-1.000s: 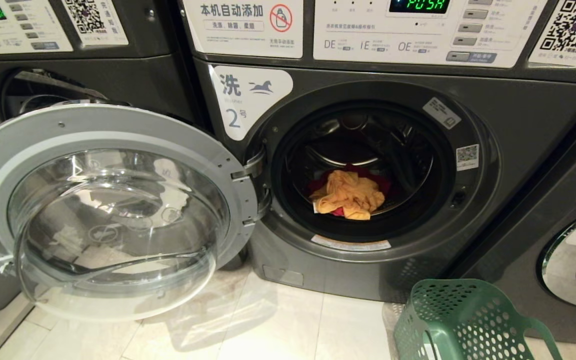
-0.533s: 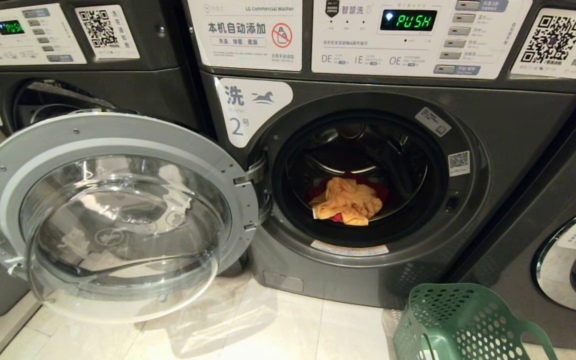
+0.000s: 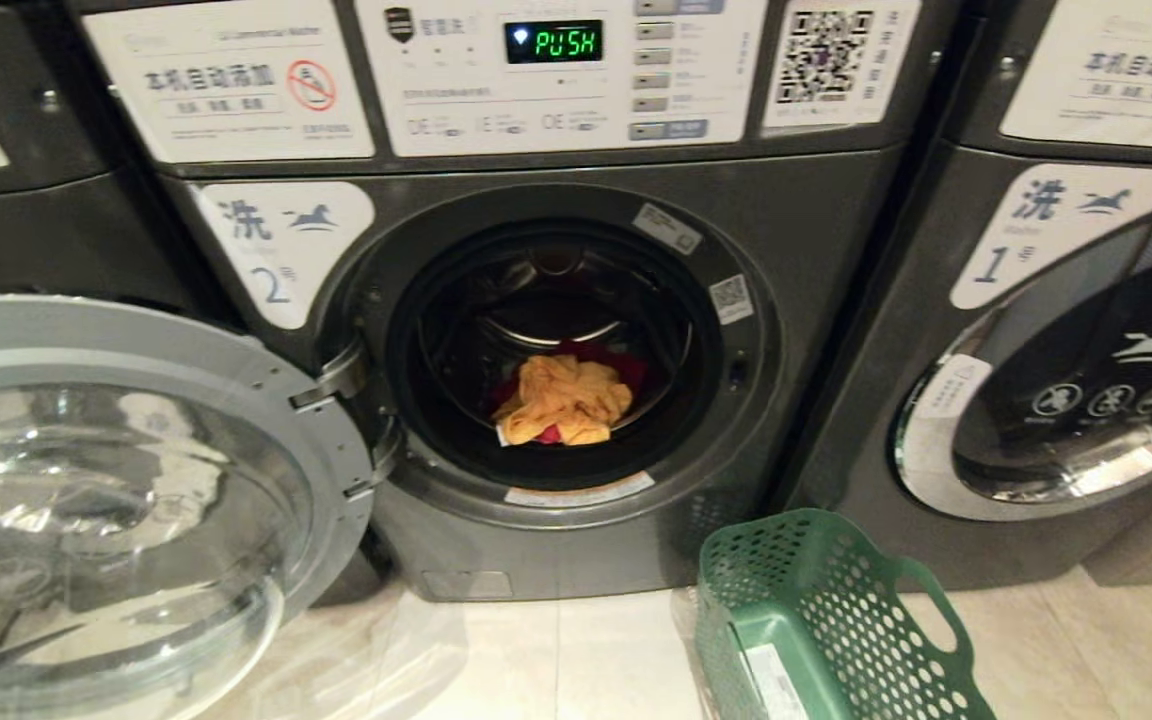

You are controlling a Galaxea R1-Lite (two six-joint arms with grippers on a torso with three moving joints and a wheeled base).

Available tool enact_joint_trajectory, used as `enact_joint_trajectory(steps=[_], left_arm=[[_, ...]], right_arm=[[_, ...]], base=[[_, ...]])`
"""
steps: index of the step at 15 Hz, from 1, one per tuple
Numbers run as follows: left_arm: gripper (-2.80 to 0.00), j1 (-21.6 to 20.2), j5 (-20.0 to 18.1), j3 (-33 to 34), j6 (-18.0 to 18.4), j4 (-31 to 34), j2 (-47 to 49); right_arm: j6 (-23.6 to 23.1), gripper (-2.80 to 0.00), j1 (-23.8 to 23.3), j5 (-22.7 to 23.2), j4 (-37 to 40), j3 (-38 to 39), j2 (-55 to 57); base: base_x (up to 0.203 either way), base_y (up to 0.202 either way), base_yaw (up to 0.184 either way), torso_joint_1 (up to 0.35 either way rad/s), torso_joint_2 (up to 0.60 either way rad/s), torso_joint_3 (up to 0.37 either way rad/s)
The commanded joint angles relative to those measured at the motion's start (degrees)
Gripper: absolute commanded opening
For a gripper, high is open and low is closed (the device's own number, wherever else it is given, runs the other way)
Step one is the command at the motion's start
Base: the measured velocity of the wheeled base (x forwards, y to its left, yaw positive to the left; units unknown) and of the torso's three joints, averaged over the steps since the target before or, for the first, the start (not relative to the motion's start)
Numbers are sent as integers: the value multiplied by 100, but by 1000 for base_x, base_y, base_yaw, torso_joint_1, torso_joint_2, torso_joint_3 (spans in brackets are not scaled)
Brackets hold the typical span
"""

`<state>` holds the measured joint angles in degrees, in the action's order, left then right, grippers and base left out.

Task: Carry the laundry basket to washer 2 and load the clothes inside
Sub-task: Close the washing machine door with the left hand

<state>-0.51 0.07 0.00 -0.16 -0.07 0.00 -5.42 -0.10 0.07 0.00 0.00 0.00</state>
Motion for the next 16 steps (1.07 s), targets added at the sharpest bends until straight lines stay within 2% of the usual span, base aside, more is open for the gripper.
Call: enact_joint_trajectory(steps=[1,3,13,16], left_arm=[[-280,-2,10,0,-2,-1,0],[-280,-2,1,0,-2,-10,0],[-280,-2,1,0,7,-10,0],[-280,-2,1,0,7,-10,0]], right_arm=[[-2,-280,1,1,0,0,9],[-2,-280,1,1,0,0,9],[6,-280,1,1,0,0,9],[6,-280,1,1,0,0,9]], base=[[5,6,-185,-3,2,3],[-1,7,-121,4,5,5],[0,0,0,0,0,0],[-147,0,2,3,4,3]])
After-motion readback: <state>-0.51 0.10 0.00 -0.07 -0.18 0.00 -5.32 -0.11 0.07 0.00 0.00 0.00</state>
